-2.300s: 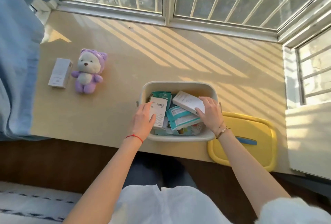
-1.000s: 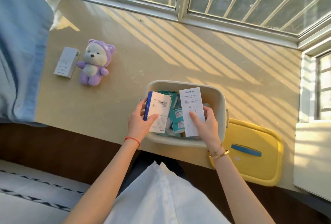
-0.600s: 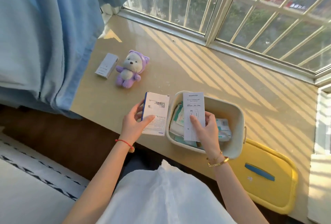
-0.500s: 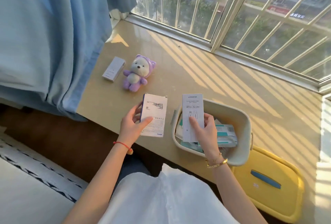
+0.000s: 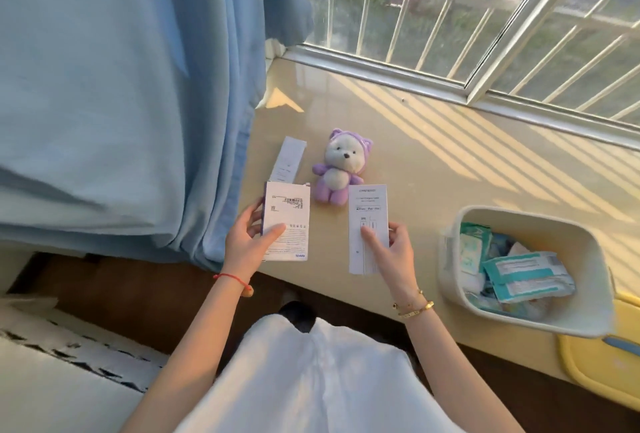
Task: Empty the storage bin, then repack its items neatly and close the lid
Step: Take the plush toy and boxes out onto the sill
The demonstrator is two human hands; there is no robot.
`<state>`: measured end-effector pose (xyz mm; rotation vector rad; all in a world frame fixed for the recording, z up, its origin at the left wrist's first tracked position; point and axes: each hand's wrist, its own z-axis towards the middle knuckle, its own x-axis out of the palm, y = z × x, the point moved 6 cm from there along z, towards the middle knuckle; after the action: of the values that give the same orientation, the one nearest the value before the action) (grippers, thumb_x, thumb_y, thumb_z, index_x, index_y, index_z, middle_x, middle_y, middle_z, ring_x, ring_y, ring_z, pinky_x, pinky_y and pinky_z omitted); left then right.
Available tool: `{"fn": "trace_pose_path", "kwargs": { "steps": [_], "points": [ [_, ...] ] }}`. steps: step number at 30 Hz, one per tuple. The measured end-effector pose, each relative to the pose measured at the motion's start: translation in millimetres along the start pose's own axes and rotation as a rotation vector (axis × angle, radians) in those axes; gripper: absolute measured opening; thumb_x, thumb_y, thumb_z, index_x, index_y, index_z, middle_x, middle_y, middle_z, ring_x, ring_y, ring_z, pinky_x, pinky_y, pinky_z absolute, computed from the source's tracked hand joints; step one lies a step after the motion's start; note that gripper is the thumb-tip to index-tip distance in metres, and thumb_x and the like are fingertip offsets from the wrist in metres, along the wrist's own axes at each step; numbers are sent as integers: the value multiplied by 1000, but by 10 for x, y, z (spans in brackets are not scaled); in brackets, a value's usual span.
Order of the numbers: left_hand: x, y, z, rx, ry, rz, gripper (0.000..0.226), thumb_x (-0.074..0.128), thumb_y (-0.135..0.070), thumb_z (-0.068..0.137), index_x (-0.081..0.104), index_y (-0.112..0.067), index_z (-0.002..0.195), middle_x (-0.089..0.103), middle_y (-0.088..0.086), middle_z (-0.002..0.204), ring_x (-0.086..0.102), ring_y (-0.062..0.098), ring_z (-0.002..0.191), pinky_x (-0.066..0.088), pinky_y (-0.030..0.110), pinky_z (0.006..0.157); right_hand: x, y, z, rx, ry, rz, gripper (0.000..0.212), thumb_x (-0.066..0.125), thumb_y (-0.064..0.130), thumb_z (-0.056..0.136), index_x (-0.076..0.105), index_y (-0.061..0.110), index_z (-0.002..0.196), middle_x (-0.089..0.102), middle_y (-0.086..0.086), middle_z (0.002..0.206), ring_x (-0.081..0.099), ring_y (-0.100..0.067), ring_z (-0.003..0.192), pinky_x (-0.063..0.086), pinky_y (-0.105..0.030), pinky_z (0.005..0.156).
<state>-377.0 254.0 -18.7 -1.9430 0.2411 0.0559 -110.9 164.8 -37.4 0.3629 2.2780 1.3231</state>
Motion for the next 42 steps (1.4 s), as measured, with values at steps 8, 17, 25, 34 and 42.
{"fn": "trace_pose_path", "kwargs": {
  "steps": [8,17,25,34,42],
  "points": [
    [-678,211,727,-64,116,93,61,75,-23,79,47,-37,131,60,-13,125,60,7,109,57,33,79,1077,357,339,58,-34,16,43,72,36,83,48,15,112,63,1,109,62,-4,90,50,-12,61],
    [-780,1039,1526,-232,185,112,61,75,-17,79,47,-47,124,59,-15,123,60,7,107,59,30,74,2235,393,1602,115,10,0,44,71,28,85,57,-2,114,68,-9,110,67,-19,97,57,-31,80],
    [-635,1687,1965,-310,198,155,61,74,-21,80,46,-35,133,58,-11,128,57,5,108,54,18,70,2868,-50,2419,209,-59,-50,50,74,30,82,48,5,116,61,-6,112,60,-15,96,50,-27,83],
    [-637,1932,2046,-238,148,385,61,72,-26,81,46,-23,137,62,-7,121,59,4,100,54,15,71,2955,-269,2610,41,-80,-333,45,72,44,80,51,12,104,62,-2,102,61,-20,95,49,-24,76],
    [-661,1788,2080,-134,83,633,55,72,-31,81,51,-18,130,58,1,120,55,17,111,48,30,90,2892,-130,2475,-81,-25,-631,45,54,35,95,49,0,122,57,-18,120,54,-33,111,40,-37,89]
  ]
}}
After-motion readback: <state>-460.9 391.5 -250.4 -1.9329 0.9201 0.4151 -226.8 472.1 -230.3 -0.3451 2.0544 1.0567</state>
